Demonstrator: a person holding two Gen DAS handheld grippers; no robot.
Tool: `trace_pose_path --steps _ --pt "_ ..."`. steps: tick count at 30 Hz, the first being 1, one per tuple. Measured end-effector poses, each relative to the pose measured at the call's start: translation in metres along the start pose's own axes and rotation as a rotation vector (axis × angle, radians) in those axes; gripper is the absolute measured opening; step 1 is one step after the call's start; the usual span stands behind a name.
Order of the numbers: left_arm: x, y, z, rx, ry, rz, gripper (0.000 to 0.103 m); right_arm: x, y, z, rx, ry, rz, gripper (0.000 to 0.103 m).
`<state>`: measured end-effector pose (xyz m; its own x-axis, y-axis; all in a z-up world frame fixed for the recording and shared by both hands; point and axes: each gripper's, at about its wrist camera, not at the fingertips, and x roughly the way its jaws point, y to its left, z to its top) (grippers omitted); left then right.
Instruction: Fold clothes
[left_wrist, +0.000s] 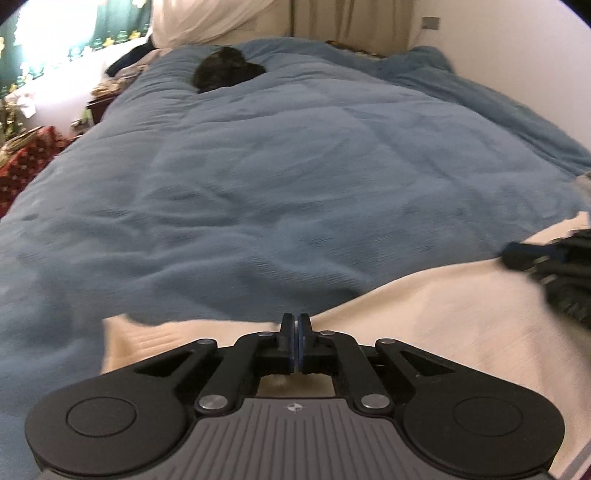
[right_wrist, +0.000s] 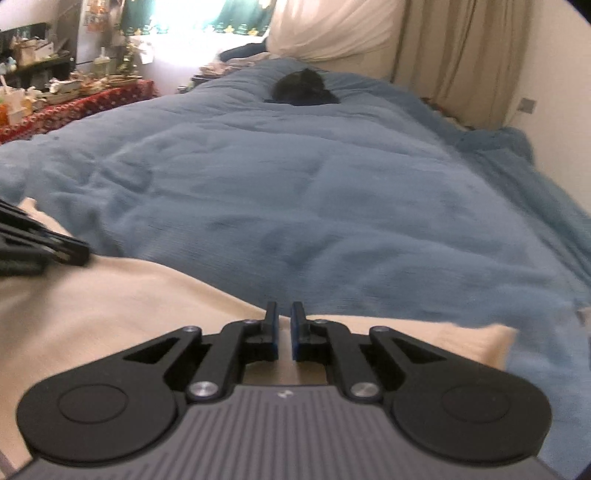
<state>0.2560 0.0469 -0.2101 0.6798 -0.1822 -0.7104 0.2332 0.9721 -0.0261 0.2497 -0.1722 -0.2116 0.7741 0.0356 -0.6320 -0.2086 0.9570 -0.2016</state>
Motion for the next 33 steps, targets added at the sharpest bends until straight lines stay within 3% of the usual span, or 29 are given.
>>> trace_pose_path --steps 5,7,15,16,17,18,19,22,27,31,33 --pt "-0.009 0.023 -0.007 0.004 -0.015 0.044 0.003 -0.012 -0.027 -0.010 -0.013 -0.015 -0.100 0.006" --pt "-0.013 0.028 -0.009 0.020 -0.031 0.106 0.003 -0.015 -0.040 -0.013 0.013 -0.012 -0.113 0.001" --pt "-0.034 0.061 -0.008 -0.035 -0.048 0.103 0.004 -0.034 -0.053 -0.013 0.033 -0.046 -0.105 0.000" --pt "-0.038 0.065 -0.008 -0.042 -0.051 0.101 0.005 -0.038 -0.057 -0.013 0.047 -0.057 -0.102 0.005" --pt "-0.042 0.071 -0.007 -0.054 -0.056 0.099 0.014 -0.043 -0.060 -0.013 0.057 -0.065 -0.102 0.018" --pt "-0.045 0.076 -0.006 -0.062 -0.058 0.099 0.031 -0.048 -0.065 -0.013 0.063 -0.074 -0.121 0.026" --pt "-0.048 0.082 -0.006 -0.072 -0.057 0.084 0.038 -0.053 -0.070 -0.014 0.069 -0.082 -0.137 0.036" --pt "-0.047 0.094 -0.003 -0.096 -0.026 0.012 0.045 -0.060 -0.091 -0.016 0.124 -0.074 -0.136 0.040" --pt "-0.027 0.103 -0.002 -0.142 0.051 -0.012 0.055 -0.058 -0.122 -0.023 0.256 -0.036 -0.073 0.045" --pt "-0.015 0.122 -0.001 -0.281 0.089 -0.088 0.049 -0.052 -0.133 -0.028 0.313 -0.013 -0.036 0.047" --pt "-0.011 0.126 0.000 -0.321 0.106 -0.121 0.021 -0.047 -0.136 -0.030 0.335 0.002 -0.007 0.047"
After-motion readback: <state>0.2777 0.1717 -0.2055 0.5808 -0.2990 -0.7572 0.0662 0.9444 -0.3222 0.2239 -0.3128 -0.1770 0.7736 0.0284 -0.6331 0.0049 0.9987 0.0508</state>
